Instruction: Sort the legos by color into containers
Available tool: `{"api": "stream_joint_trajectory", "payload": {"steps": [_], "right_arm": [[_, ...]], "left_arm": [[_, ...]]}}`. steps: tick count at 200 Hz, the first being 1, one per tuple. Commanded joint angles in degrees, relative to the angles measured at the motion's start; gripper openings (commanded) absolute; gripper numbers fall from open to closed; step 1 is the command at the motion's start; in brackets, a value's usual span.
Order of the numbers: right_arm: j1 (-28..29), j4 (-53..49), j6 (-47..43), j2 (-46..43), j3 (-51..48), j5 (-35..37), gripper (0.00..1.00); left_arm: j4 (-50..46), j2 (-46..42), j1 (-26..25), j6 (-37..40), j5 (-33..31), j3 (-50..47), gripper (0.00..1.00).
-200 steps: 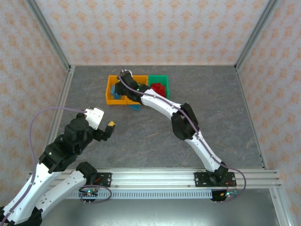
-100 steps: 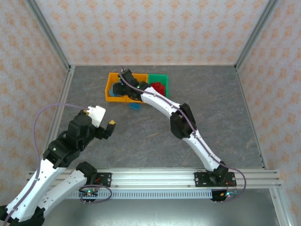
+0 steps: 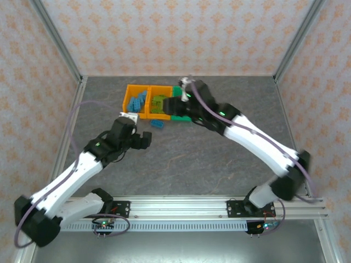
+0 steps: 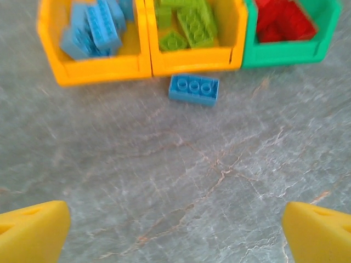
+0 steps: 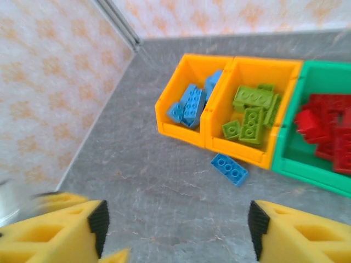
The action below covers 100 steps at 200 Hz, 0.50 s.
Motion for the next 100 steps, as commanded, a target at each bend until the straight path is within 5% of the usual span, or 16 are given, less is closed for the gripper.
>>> {"api": "stream_joint_trajectory", "payload": {"steps": [1,49,100], "right_arm": [[0.18,-0.88,2.56,-10.67,-12.22,4.38,0.77],[0.16,-5.77,6.91,-28.95,-24.39,12.72,0.91],[0.17,-8.21,5.34,-30.93,-23.06,14.11,0.94]], "left_arm": [[5.38,10.1,0.62,-5.39,1.73,4.4,0.99],[14.7,32.79,0.79,-12.57,-0.42,12.65,0.99],[14.26,46.49,1.57,-2.93,-7.07,21.75,1.0]]}}
